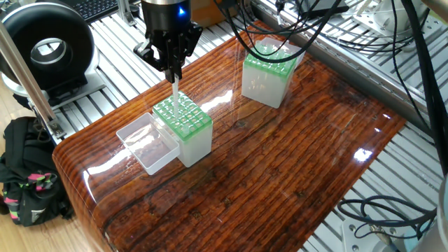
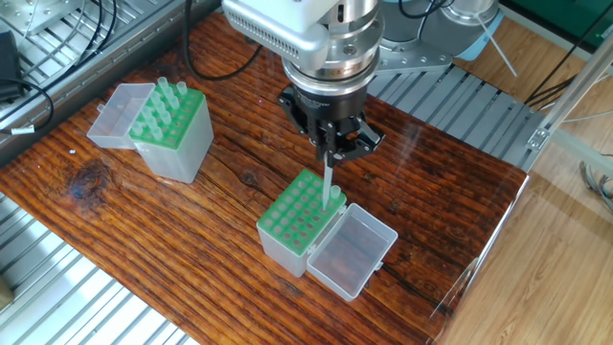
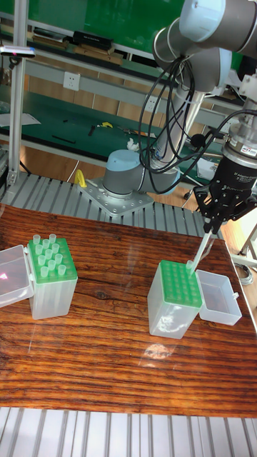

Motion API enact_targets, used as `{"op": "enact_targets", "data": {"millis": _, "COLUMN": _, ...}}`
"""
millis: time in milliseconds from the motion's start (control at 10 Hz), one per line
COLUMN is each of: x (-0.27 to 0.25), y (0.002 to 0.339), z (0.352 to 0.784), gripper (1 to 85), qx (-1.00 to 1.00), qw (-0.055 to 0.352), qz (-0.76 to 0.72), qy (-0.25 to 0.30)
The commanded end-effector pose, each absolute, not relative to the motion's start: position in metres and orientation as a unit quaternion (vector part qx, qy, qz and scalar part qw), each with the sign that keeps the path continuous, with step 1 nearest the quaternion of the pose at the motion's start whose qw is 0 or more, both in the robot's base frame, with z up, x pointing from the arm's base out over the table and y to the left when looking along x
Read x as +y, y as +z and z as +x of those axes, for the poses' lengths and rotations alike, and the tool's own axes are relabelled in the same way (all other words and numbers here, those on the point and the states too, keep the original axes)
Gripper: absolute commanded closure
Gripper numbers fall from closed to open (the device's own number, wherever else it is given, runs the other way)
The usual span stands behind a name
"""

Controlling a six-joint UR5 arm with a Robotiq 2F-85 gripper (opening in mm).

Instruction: Transfer all large pipette tips from one holder to another

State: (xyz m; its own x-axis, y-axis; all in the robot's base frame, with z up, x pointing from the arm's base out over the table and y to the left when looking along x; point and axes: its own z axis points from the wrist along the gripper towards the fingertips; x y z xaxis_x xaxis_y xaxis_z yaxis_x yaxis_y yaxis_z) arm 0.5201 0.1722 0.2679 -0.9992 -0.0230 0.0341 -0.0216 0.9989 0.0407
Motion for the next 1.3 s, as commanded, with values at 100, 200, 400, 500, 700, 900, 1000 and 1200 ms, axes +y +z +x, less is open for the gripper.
{"op": "enact_targets", "data": {"millis": 100, "x": 0.174, "y": 0.265, "z": 0.531, "gripper": 84.7, "qx": -1.000, "qw": 0.006, "qz": 0.011, "qy": -0.023}}
{"op": "enact_targets", "data": {"millis": 200, "x": 0.175, "y": 0.265, "z": 0.533, "gripper": 84.7, "qx": -1.000, "qw": 0.004, "qz": 0.011, "qy": -0.025}}
{"op": "enact_targets", "data": {"millis": 400, "x": 0.177, "y": 0.264, "z": 0.532, "gripper": 84.7, "qx": -1.000, "qw": 0.006, "qz": 0.012, "qy": -0.027}}
{"op": "enact_targets", "data": {"millis": 500, "x": 0.177, "y": 0.264, "z": 0.531, "gripper": 84.7, "qx": -0.999, "qw": 0.008, "qz": 0.013, "qy": -0.028}}
{"op": "enact_targets", "data": {"millis": 700, "x": 0.178, "y": 0.264, "z": 0.528, "gripper": 84.3, "qx": -0.999, "qw": 0.013, "qz": 0.018, "qy": -0.029}}
{"op": "enact_targets", "data": {"millis": 900, "x": 0.181, "y": 0.264, "z": 0.528, "gripper": 76.0, "qx": -0.999, "qw": 0.013, "qz": 0.025, "qy": -0.035}}
{"op": "enact_targets", "data": {"millis": 1000, "x": 0.182, "y": 0.264, "z": 0.528, "gripper": 70.3, "qx": -0.999, "qw": 0.013, "qz": 0.028, "qy": -0.038}}
{"op": "enact_targets", "data": {"millis": 1200, "x": 0.183, "y": 0.264, "z": 0.527, "gripper": 64.0, "qx": -0.999, "qw": 0.014, "qz": 0.029, "qy": -0.039}}
